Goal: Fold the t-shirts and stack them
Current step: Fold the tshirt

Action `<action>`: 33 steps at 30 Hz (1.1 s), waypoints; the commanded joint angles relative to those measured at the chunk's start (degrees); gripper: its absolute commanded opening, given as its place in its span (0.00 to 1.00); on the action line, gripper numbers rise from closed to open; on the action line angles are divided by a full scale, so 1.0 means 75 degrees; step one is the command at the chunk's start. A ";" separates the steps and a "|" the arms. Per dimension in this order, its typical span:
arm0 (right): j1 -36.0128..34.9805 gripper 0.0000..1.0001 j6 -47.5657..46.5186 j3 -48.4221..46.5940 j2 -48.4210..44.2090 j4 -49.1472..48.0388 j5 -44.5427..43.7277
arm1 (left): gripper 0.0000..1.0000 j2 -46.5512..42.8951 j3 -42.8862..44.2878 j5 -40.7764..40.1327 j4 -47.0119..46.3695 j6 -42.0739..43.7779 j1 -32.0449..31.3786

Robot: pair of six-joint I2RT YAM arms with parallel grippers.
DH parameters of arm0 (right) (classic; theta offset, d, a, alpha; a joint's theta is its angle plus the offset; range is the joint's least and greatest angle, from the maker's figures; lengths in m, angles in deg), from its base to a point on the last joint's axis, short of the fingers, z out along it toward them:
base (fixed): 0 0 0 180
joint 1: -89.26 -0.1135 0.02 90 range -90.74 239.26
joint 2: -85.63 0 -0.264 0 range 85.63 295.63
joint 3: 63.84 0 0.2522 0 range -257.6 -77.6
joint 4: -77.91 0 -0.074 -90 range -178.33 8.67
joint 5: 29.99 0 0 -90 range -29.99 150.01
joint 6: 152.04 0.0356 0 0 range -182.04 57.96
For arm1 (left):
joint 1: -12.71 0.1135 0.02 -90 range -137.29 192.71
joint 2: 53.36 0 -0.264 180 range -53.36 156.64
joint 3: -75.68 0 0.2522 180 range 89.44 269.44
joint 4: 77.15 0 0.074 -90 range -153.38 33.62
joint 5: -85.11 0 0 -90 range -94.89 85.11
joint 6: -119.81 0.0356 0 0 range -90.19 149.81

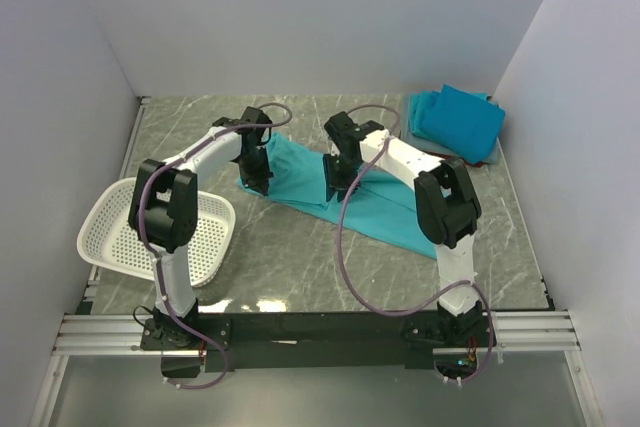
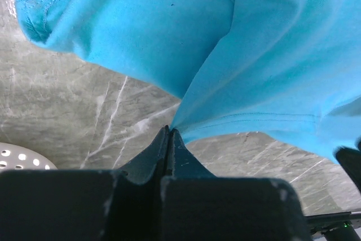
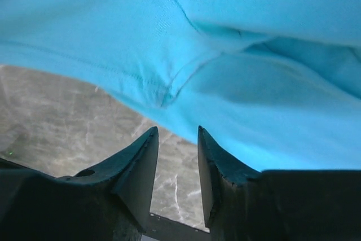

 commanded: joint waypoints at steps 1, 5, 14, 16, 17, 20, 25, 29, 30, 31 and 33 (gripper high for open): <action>0.0143 0.42 0.0083 -0.0201 -0.0912 0.0221 -0.0368 | 0.00 0.0083 0.0294 -0.0078 -0.0001 -0.0005 0.0020; 0.0727 0.42 0.0130 -0.0224 -0.1135 0.0233 -0.0520 | 0.14 0.0177 0.0516 -0.0136 0.0186 0.0018 0.0078; 0.2146 0.43 -0.0350 0.0338 -0.1370 0.0128 -0.0907 | 0.53 0.0562 0.2212 -0.0255 0.0573 0.0065 0.0125; 0.2427 0.43 -0.0467 0.0677 -0.1394 0.0034 -0.0977 | 0.54 0.0739 0.2589 -0.0079 0.0480 0.0065 0.0090; 0.2509 0.43 -0.0479 0.0806 -0.1405 -0.0059 -0.1024 | 0.55 0.0948 0.2904 0.0050 0.0445 0.0042 0.0090; 0.2814 0.43 -0.0550 0.1263 -0.1335 -0.0212 -0.1048 | 0.57 0.1208 0.3025 0.0810 -0.0104 -0.0052 0.0031; 0.3014 0.43 -0.0561 0.1908 -0.1160 -0.0541 -0.0977 | 0.58 0.1782 0.2743 0.2170 -0.0985 -0.0485 0.0031; 0.3003 0.43 -0.0445 0.2376 -0.1042 -0.0704 -0.0825 | 0.58 0.2226 0.2579 0.2301 -0.1231 -0.0532 0.0089; 0.3002 0.43 -0.0363 0.2470 -0.1077 -0.0740 -0.0721 | 0.57 0.2309 0.2579 0.2301 -0.1197 -0.0498 0.0125; 0.3014 0.43 -0.0316 0.2564 -0.1100 -0.0775 -0.0673 | 0.57 0.2403 0.2614 0.2278 -0.1150 -0.0486 0.0160; 0.3014 0.43 -0.0222 0.2845 -0.1182 -0.0857 -0.0603 | 0.57 0.2602 0.2684 0.2114 -0.1161 -0.0427 0.0300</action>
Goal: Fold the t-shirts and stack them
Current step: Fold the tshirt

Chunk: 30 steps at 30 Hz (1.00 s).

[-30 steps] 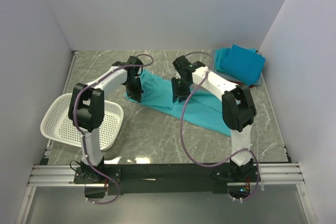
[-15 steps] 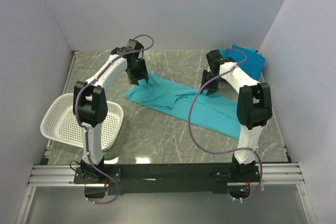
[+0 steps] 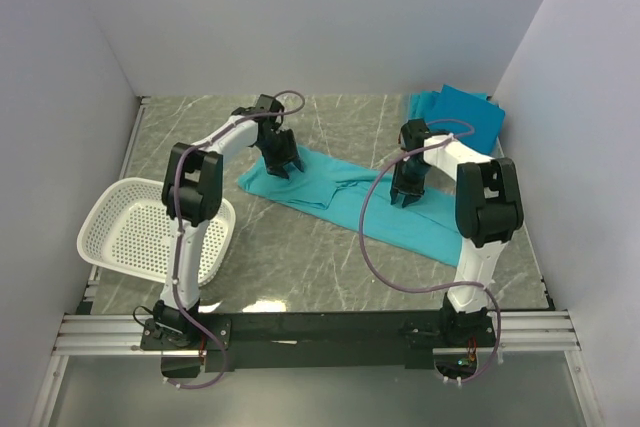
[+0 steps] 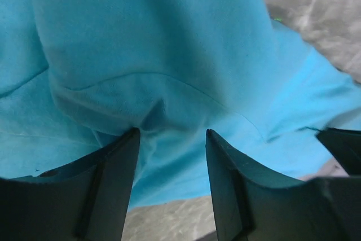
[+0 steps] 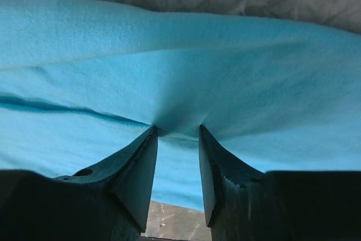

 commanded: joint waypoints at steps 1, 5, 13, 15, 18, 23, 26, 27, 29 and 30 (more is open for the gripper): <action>0.0021 0.43 0.0189 0.0450 -0.0183 -0.0274 0.0263 | 0.57 0.0160 0.0169 0.0120 -0.0263 -0.0028 0.0251; -0.0025 0.43 0.0376 0.0919 -0.0277 -0.0415 0.0650 | 0.57 0.0745 0.0848 -0.0044 -0.0194 0.0066 0.0509; -0.0750 0.42 0.0787 0.1295 -0.0534 -0.0474 0.1048 | 0.57 0.1602 0.1880 0.0307 -0.0626 0.0429 0.0580; -0.1032 0.42 0.0986 0.1342 -0.0605 -0.0497 0.1107 | 0.57 0.1859 0.2126 0.0447 -0.0767 0.0592 0.0580; -0.1665 0.43 0.1302 0.1330 -0.0640 -0.0602 0.1236 | 0.57 0.2211 0.2477 0.0774 -0.1200 0.0862 0.0580; -0.2497 0.43 0.1887 0.1085 -0.0780 -0.0626 0.1085 | 0.57 0.2505 0.3040 0.0940 -0.1657 0.0992 0.0580; -0.2592 0.43 0.2017 0.0921 -0.1142 -0.0451 0.0850 | 0.57 0.2249 0.3170 0.1045 -0.1939 0.0898 0.0591; -0.2604 0.43 0.2029 0.0862 -0.1237 -0.0357 0.0780 | 0.57 0.2154 0.3170 0.1057 -0.2090 0.0817 0.0591; -0.2604 0.43 0.1960 0.0628 -0.1529 0.0028 0.0370 | 0.57 0.1780 0.3182 0.1116 -0.2220 0.0758 0.0591; -0.2592 0.43 0.1924 0.0557 -0.1612 0.0146 0.0230 | 0.58 0.1651 0.3170 0.1104 -0.2302 0.0699 0.0591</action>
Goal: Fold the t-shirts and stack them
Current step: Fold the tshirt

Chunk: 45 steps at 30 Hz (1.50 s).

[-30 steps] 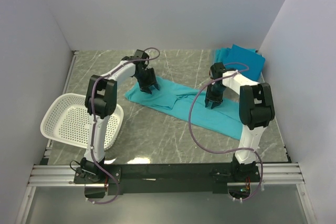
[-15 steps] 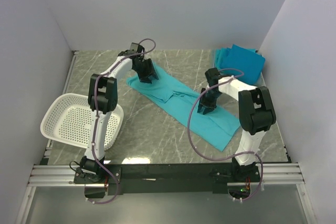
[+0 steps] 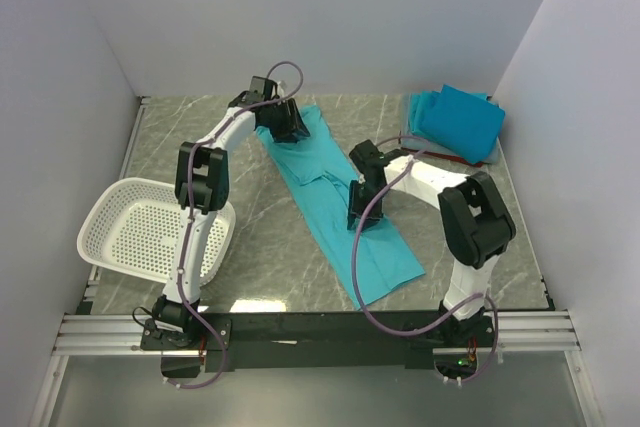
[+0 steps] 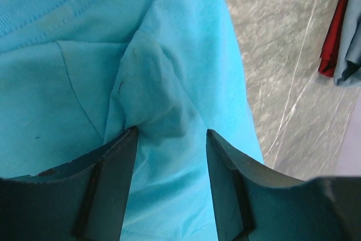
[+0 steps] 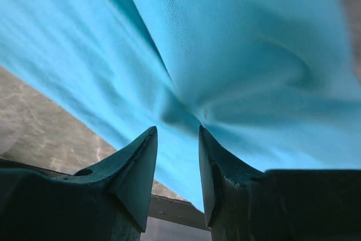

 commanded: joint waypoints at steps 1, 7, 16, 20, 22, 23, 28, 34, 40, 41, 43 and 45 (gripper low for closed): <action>0.0051 0.43 0.0100 -0.0530 -0.0852 0.0567 -0.0799 | 0.58 -0.0794 0.0212 -0.0125 -0.0589 0.0043 0.0043; 0.0075 0.43 -0.0018 -0.0123 -0.1075 0.0884 -0.1176 | 0.59 -0.1838 -0.0570 -0.0559 -0.0531 -0.0589 0.0043; 0.0063 0.43 0.0205 0.1155 -0.1603 0.0462 -0.1141 | 0.58 -0.2041 -0.2342 -0.0303 -0.0355 -0.0824 -0.0155; 0.0075 0.43 0.0392 0.1707 -0.1790 0.0053 -0.0849 | 0.58 -0.1630 -0.2285 -0.0278 -0.0273 -0.0906 -0.0261; 0.0051 0.43 0.0428 0.1906 -0.1802 -0.0030 -0.0650 | 0.58 -0.1291 -0.2015 -0.0348 -0.0109 -0.0871 -0.0285; 0.0051 0.43 0.0439 0.1965 -0.1791 -0.0111 -0.0579 | 0.58 -0.1185 -0.1922 -0.0372 -0.0051 -0.0848 -0.0296; 0.0004 0.43 0.0486 0.2187 -0.1627 -0.0358 -0.0275 | 0.57 -0.0518 -0.1382 -0.0501 0.0009 -0.0813 -0.0296; -0.0276 0.43 0.0685 0.1920 -0.1171 -0.0616 0.0218 | 0.57 0.0092 -0.0843 -0.0501 -0.0307 -0.0824 -0.0261; -0.0464 0.43 0.0803 0.1054 -0.0538 -0.0476 0.0487 | 0.58 0.0502 -0.0679 0.0094 -0.1455 -0.1105 -0.0004; -0.0499 0.43 0.0803 0.0924 -0.0455 -0.0406 0.0499 | 0.58 0.0538 -0.0690 0.0178 -0.1607 -0.1210 0.0031; -0.0546 0.43 0.0791 0.0573 -0.0233 -0.0312 0.0558 | 0.58 0.0632 -0.0620 0.0377 -0.1983 -0.1234 0.0078; -0.0605 0.43 0.0779 0.0349 -0.0104 -0.0253 0.0581 | 0.59 0.0702 -0.0434 0.0495 -0.2135 -0.1188 0.0090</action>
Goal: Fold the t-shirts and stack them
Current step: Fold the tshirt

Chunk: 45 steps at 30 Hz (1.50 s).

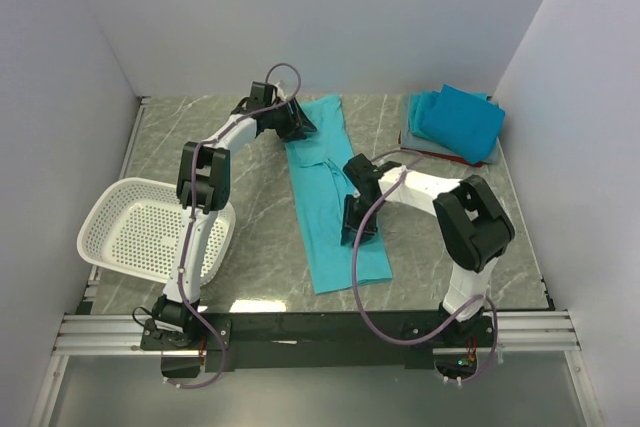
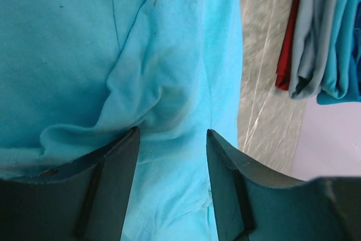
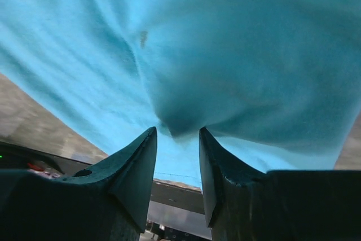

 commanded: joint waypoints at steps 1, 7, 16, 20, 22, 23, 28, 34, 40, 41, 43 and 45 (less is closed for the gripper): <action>-0.0130 0.43 0.0062 -0.0732 0.0301 0.0039 0.0141 | 0.58 0.0615 0.0238 -0.0068 -0.0477 0.0124 0.0114; -0.0364 0.44 -0.0019 -0.1635 0.0385 0.0506 0.0025 | 0.60 0.0382 0.0239 0.0320 -0.0888 0.0089 0.0114; -0.0400 0.48 0.0027 -0.1638 -0.0938 0.1771 -0.0982 | 0.62 -0.1094 -0.0136 0.0169 -0.1006 0.0182 0.0102; -0.0400 0.49 -0.0031 -0.0830 -0.1372 0.2089 -0.1381 | 0.63 -0.2148 -0.0989 -0.0323 -0.0784 0.0533 0.0020; -0.0388 0.49 -0.0020 -0.0396 -0.1583 0.2183 -0.1545 | 0.63 -0.2827 -0.1389 -0.0802 -0.0503 0.0848 -0.0120; -0.0388 0.50 0.0003 -0.0267 -0.1665 0.2172 -0.1604 | 0.64 -0.3085 -0.1832 -0.1026 -0.0386 0.0967 -0.0190; -0.0411 0.50 0.0156 0.0378 -0.2029 0.2171 -0.1931 | 0.64 -0.4726 -0.3438 -0.2093 0.0494 0.1261 -0.0893; -0.0353 0.50 0.0285 0.1058 -0.2427 0.1903 -0.2097 | 0.62 -0.6449 -0.6460 -0.2644 0.0622 0.0547 -0.1959; -0.0329 0.50 0.0121 0.1714 -0.2627 0.1400 -0.2027 | 0.62 -0.7797 -0.8208 -0.2938 0.0612 -0.0517 -0.2792; -0.0329 0.50 0.0109 0.1889 -0.2650 0.1294 -0.2003 | 0.62 -0.7938 -0.8675 -0.2926 0.0519 -0.0660 -0.2839; -0.0318 0.50 0.0027 0.2019 -0.2709 0.1095 -0.1956 | 0.62 -0.8325 -0.9216 -0.3043 0.0529 -0.0987 -0.3003; -0.0306 0.50 -0.0043 0.2101 -0.2674 0.0965 -0.1956 | 0.62 -0.8559 -0.9522 -0.3137 0.0564 -0.1164 -0.3143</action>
